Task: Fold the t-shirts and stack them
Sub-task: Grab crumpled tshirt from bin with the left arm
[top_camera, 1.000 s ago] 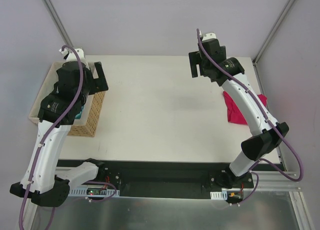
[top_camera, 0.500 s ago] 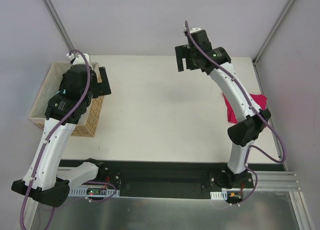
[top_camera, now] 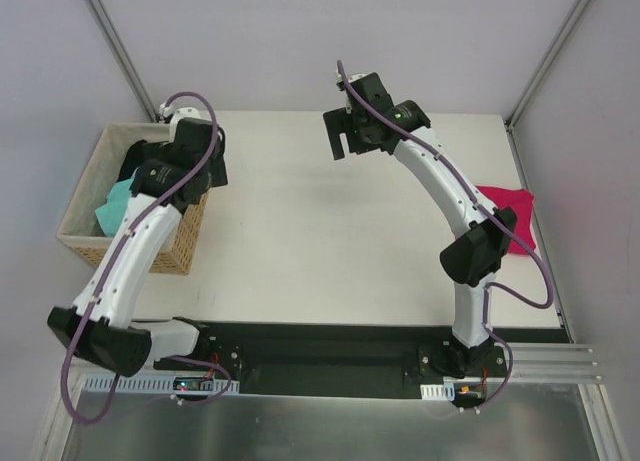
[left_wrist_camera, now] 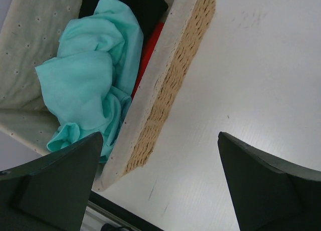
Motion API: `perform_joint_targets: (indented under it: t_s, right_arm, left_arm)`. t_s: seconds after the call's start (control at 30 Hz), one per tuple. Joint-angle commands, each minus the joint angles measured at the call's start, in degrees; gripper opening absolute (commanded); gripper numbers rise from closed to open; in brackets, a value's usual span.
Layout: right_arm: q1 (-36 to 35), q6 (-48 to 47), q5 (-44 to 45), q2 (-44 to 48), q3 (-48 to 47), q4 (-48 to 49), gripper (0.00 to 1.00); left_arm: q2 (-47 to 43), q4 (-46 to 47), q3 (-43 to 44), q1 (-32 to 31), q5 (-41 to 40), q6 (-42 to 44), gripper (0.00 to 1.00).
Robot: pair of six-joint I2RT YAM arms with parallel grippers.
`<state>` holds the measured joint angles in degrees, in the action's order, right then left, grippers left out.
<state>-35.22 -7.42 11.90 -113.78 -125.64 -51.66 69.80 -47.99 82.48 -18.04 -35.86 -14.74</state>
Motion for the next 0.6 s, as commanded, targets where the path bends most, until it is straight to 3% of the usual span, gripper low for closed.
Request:
perform_joint_targets:
  t_s: [0.0,0.43,0.57]
  right_arm:
    - [0.2,-3.3,4.1,3.9,0.1,0.9,0.96]
    - [1.8,-5.1,6.6,4.4,1.1,1.6,0.96]
    - [1.8,-5.1,6.5,4.4,0.8,1.5,0.96]
  left_arm:
    - [6.3,-4.8,2.7,2.3,-6.3,-3.8,0.99]
    - [9.4,-5.9,6.0,11.0,-0.7,-8.2,0.99]
    - [10.0,-6.7,5.6,17.1,2.7,-8.2,0.99]
